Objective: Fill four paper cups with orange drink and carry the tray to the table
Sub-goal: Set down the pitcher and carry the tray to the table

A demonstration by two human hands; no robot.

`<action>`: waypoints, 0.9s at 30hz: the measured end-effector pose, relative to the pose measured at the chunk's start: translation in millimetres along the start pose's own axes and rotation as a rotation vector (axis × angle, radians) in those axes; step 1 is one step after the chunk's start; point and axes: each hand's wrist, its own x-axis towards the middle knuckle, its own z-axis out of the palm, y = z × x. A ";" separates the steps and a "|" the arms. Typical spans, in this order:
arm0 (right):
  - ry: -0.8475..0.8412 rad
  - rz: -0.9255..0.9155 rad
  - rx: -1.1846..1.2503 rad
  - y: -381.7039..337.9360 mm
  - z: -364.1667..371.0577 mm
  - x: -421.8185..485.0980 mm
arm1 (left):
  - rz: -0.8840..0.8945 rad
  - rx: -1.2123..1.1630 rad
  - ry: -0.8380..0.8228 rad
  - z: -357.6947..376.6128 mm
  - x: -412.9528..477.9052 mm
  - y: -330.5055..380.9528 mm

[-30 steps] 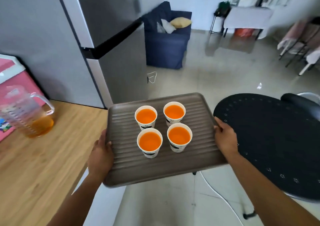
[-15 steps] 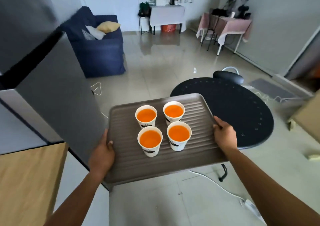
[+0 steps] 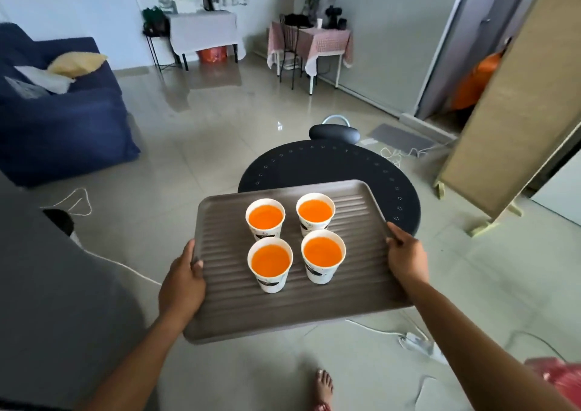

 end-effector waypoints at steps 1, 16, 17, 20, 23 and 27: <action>0.011 0.008 0.001 3.4 -1.0 11.3 | 0.009 0.006 -0.007 9.0 9.8 7.8; 0.126 0.077 0.026 20.6 2.6 190.5 | 0.114 0.038 -0.081 122.4 174.3 109.1; 0.130 0.085 0.036 21.9 4.2 201.8 | 0.120 0.042 -0.079 129.0 183.9 114.6; 0.142 0.114 0.048 27.1 11.2 233.2 | 0.126 0.064 -0.081 147.1 211.1 127.0; 0.155 0.164 0.054 31.3 22.5 257.9 | 0.139 0.085 -0.097 163.5 234.6 134.2; 0.163 0.194 0.066 38.2 42.7 283.3 | 0.118 0.112 -0.121 184.2 270.7 135.4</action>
